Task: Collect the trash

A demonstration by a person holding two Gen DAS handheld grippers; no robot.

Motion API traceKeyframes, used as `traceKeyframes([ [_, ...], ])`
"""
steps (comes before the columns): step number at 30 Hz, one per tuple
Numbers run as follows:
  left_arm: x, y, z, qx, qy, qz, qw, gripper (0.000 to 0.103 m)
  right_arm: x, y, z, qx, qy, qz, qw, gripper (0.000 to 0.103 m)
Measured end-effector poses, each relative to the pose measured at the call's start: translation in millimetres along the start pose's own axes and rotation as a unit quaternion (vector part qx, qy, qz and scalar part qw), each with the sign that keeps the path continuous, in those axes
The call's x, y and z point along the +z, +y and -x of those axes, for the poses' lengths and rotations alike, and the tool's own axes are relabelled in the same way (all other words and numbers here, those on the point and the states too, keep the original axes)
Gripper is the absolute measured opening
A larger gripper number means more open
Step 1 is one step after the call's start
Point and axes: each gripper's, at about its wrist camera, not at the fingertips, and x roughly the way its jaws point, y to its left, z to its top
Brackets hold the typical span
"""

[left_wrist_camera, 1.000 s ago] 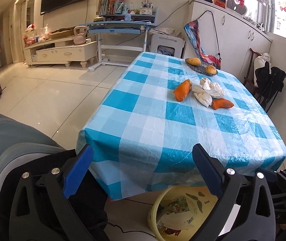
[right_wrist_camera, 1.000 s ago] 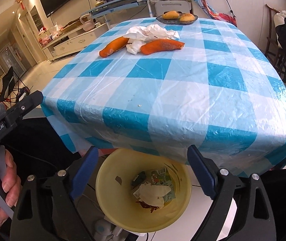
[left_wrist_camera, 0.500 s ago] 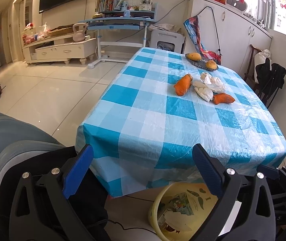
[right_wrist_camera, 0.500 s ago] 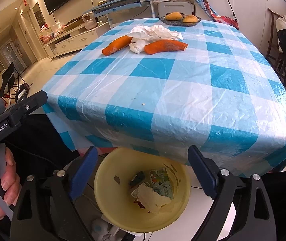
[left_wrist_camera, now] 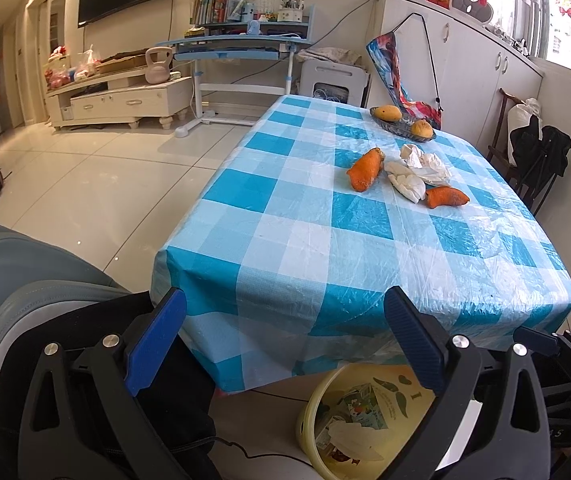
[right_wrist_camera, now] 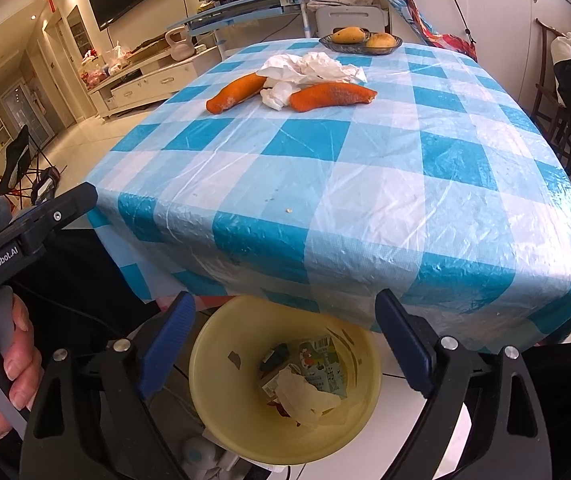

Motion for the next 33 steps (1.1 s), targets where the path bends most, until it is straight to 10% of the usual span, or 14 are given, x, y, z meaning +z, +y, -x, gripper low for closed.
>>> traceKeyframes([
  [33,0.7,-0.3,-0.6,0.001,0.000,-0.001,1.0000,0.095,0.6,3.1,-1.5,0.001,0.000,0.004,1.000,0.088],
])
